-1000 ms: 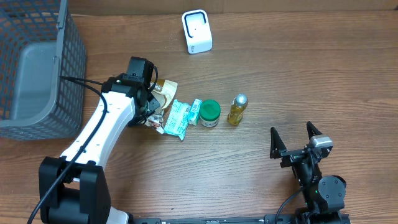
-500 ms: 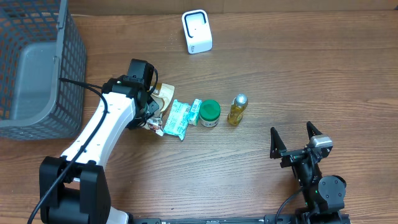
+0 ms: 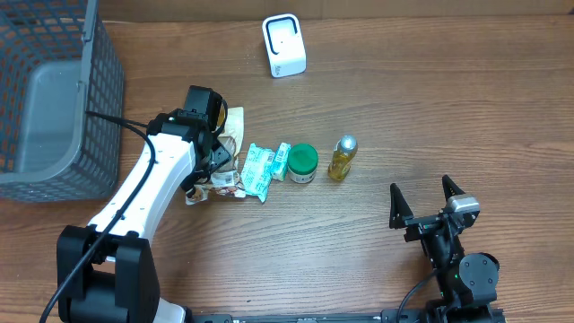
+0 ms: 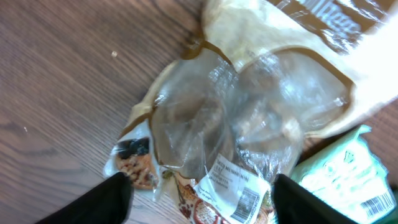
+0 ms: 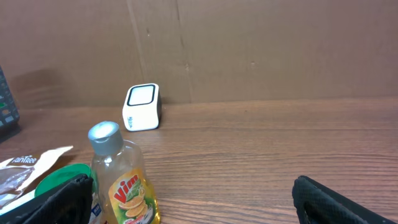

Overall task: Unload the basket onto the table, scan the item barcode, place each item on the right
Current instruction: 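Lay the Pantree bag flat left of the wipes pack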

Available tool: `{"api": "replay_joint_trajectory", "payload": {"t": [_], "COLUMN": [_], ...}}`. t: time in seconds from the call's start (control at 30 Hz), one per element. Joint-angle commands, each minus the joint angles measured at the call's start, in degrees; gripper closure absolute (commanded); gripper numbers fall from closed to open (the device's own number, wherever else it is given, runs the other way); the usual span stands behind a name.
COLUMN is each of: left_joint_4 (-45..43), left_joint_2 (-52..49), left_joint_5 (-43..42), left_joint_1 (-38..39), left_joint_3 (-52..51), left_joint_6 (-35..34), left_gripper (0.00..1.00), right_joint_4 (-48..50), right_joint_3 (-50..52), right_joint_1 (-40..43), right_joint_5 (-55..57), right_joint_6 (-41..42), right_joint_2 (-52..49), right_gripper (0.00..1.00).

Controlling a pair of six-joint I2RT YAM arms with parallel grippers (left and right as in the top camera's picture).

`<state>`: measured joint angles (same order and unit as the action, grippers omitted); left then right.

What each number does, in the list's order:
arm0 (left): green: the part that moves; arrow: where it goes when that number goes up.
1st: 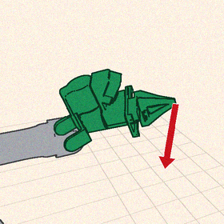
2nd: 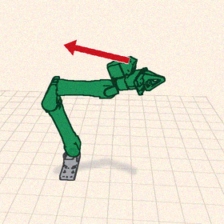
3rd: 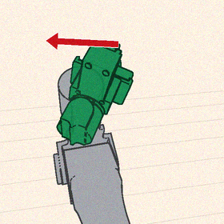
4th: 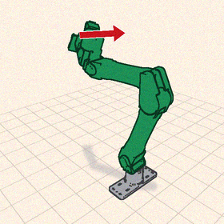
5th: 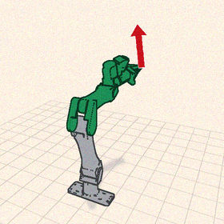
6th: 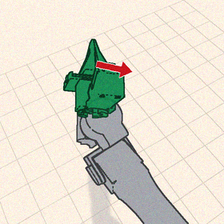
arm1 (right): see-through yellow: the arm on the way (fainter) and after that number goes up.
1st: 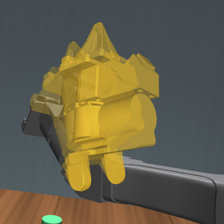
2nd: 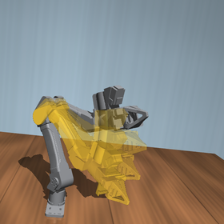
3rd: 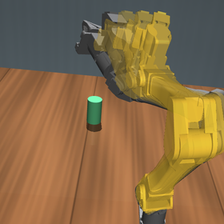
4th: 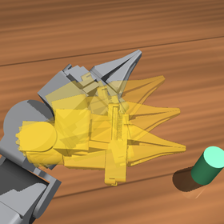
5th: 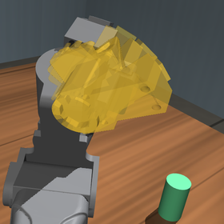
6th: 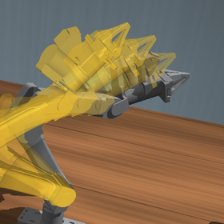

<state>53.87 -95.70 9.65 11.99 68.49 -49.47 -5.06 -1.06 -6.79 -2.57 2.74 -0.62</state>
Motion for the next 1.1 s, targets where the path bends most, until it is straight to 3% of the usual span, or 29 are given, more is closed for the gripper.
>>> {"api": "replay_joint_trajectory", "payload": {"t": [0.0,0.2,0.3,0.47,0.6,0.77,1.07], "left_joint_4": [0.17,2.32,2.27,3.19,3.78,4.63,2.64], "left_joint_2": [-0.17,-0.17,-0.17,-0.31,-0.31,-0.31,-0.31], "left_joint_5": [-0.37,-5.05,-5.22,-5.22,-5.2,-5.07,-4.09], "left_joint_1": [-0.02,-0.02,-0.02,-0.02,-0.02,0.0,0.04], "left_joint_3": [1.95,9.18,10.36,9.66,8.15,5.53,0.37], "left_joint_6": [8.28,17.75,20.48,20.81,20.81,21.22,21.22], "left_gripper": [0.18,0.19,0.3,0.37,0.5,0.58,0.59], "right_joint_4": [0.39,0.39,0.39,0.39,0.39,0.39,0.39], "right_joint_3": [0.61,0.61,0.61,0.61,0.61,0.61,0.61], "right_joint_1": [0.15,0.15,0.15,0.15,0.15,0.15,0.15], "right_joint_5": [0.31,0.31,0.31,0.31,0.31,0.31,0.31], "right_joint_6": [-0.46,-0.46,-0.46,-0.46,-0.46,-0.46,-0.46], "right_joint_2": [0.46,0.46,0.46,0.46,0.46,0.46,0.46], "right_gripper": [0.0,0.0,0.0,0.0,0.0,0.0,0.0]}}
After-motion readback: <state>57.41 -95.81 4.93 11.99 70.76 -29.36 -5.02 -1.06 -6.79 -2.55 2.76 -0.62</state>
